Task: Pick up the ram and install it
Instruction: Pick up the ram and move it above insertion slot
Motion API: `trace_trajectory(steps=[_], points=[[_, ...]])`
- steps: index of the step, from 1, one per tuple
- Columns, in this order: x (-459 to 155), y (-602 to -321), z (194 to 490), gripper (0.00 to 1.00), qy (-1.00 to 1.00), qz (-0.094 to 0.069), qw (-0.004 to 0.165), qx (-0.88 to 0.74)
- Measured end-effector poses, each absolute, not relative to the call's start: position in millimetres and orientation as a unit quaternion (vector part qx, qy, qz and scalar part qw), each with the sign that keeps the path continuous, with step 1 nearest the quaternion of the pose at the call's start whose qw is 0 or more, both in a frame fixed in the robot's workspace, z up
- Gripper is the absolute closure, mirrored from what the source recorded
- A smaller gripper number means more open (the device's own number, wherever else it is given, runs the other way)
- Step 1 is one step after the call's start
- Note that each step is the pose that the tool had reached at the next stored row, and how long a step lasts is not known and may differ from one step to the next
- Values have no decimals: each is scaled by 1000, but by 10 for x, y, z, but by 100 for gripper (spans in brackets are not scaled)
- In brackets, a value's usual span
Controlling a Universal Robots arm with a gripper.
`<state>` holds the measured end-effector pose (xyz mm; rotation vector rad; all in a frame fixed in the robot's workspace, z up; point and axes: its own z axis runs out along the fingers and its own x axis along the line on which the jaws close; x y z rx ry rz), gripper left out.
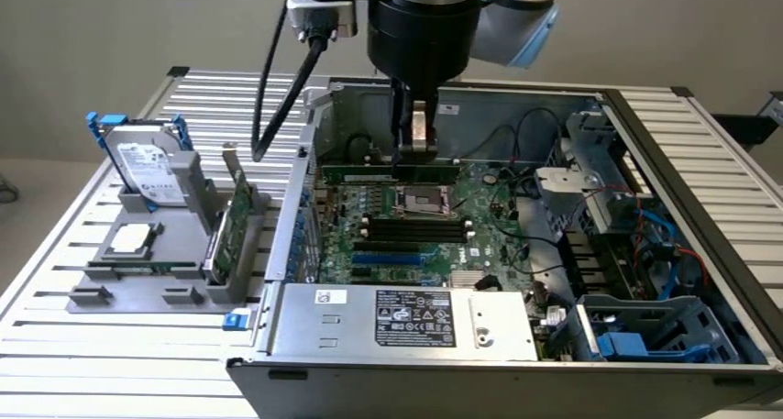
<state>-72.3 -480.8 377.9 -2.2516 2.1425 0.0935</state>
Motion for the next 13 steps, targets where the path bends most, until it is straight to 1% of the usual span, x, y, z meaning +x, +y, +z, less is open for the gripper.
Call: trace_trajectory(steps=[9, 12, 13], points=[[-457, -4663, 3676, 87, 689, 30, 16, -724], [-435, -4596, 3655, 87, 689, 30, 16, -724], [-426, -4522, 3644, 87, 689, 30, 16, -724]])
